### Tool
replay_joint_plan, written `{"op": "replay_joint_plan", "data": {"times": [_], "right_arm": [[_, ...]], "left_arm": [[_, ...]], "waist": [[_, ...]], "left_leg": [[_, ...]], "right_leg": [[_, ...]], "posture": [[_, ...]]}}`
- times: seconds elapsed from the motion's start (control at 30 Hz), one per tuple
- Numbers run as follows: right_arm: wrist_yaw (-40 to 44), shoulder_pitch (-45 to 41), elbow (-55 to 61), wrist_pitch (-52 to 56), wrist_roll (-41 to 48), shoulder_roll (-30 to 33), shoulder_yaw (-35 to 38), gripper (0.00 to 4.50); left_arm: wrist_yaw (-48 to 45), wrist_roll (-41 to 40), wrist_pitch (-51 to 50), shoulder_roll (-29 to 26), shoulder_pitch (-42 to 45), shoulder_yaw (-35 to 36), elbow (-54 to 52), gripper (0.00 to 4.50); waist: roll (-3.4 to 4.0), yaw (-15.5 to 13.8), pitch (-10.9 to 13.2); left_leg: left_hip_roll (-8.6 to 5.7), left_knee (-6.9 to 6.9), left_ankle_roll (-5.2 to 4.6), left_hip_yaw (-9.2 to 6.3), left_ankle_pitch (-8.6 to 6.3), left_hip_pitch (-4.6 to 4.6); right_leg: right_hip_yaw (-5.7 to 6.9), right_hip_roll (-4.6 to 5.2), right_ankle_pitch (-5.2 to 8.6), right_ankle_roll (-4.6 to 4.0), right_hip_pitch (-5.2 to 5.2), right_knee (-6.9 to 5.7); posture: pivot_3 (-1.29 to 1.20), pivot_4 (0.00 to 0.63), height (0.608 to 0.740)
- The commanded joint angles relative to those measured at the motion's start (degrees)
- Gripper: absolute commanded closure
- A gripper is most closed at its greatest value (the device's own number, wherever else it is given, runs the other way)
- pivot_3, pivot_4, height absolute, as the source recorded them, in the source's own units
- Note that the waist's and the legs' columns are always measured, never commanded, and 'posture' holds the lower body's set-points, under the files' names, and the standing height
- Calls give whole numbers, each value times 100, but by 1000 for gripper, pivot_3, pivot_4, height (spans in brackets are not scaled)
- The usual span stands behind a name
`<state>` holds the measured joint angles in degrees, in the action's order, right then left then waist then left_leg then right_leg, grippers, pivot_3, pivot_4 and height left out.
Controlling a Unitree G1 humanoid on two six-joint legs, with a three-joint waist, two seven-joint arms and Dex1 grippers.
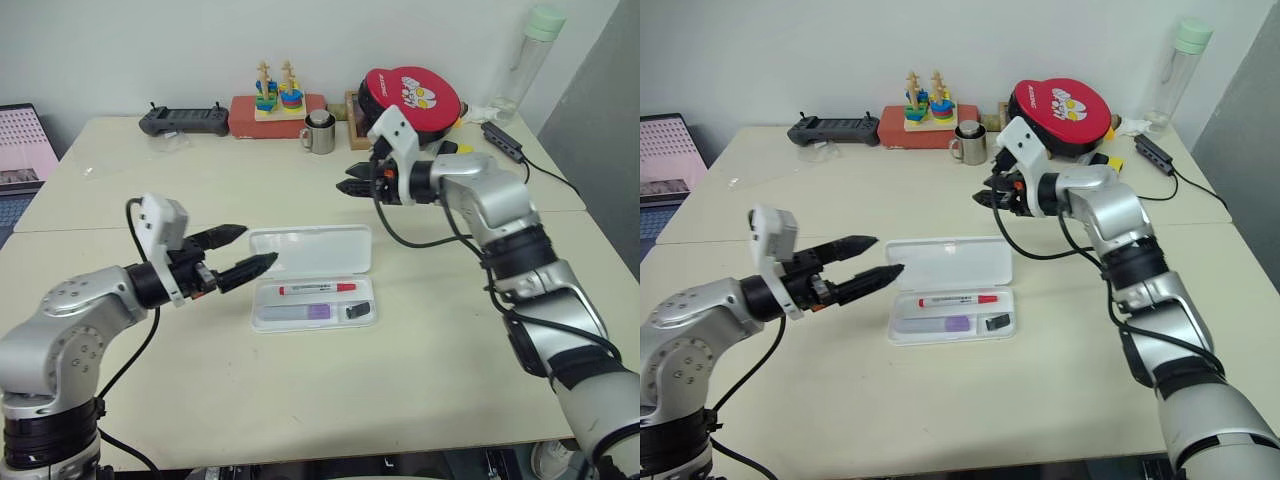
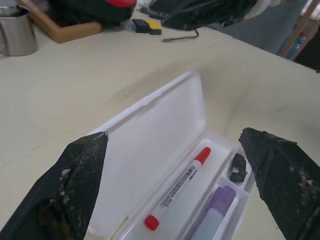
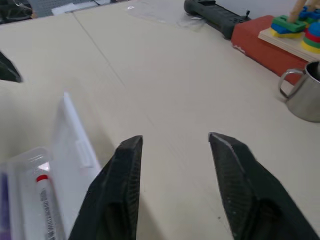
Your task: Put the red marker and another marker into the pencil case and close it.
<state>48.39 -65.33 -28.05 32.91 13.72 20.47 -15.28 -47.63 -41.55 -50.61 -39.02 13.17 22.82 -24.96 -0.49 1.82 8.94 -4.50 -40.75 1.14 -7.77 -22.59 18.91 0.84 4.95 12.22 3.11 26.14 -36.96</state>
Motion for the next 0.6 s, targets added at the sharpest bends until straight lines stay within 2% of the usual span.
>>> {"op": "replay_joint_plan", "data": {"times": [0.03,0.07,0.1,0.13,0.17,0.33,0.6], "right_arm": [[52,-366,-812,-419,-440,-263,-136,3673],[156,-386,-883,-427,-489,-317,-178,3772],[242,-398,-930,-440,-528,-351,-194,4225],[380,-366,-907,-416,-597,-380,-292,4437],[476,-343,-895,-403,-655,-402,-356,4489],[1075,-84,-344,-298,-739,-415,-610,4489],[1938,777,1459,129,-703,-50,-1072,4489]], "left_arm": [[1,-383,13,-224,-173,456,-228,0],[0,-399,25,-272,-247,473,-243,0],[19,-425,41,-304,-289,473,-252,0],[44,-459,20,-358,-324,467,-265,0],[62,-489,6,-398,-349,462,-272,0],[12,-721,-24,-679,-402,541,-276,0],[-143,-878,-20,-1045,-628,400,-353,0]], "waist": [[0,23,0],[1,40,1],[2,44,1],[4,46,3],[4,51,2],[5,98,3],[6,110,3]], "left_leg": [[0,1,0,2,0,-2],[1,3,0,3,0,-2],[1,3,1,3,0,-1],[0,3,0,2,0,-1],[0,3,0,1,0,2],[3,4,1,-1,-1,0],[3,5,3,-4,-2,-2]], "right_leg": [[-1,0,0,0,0,-4],[-3,0,0,-1,1,-2],[-3,0,0,-1,2,-3],[-3,0,0,-1,2,-4],[-3,0,0,-1,3,-2],[-2,-1,0,-1,3,-4],[0,-1,0,-1,2,-4]], "posture": [[0,150,740],[0,150,740],[0,150,740],[0,150,740],[0,150,740],[0,150,740],[0,150,740]]}}
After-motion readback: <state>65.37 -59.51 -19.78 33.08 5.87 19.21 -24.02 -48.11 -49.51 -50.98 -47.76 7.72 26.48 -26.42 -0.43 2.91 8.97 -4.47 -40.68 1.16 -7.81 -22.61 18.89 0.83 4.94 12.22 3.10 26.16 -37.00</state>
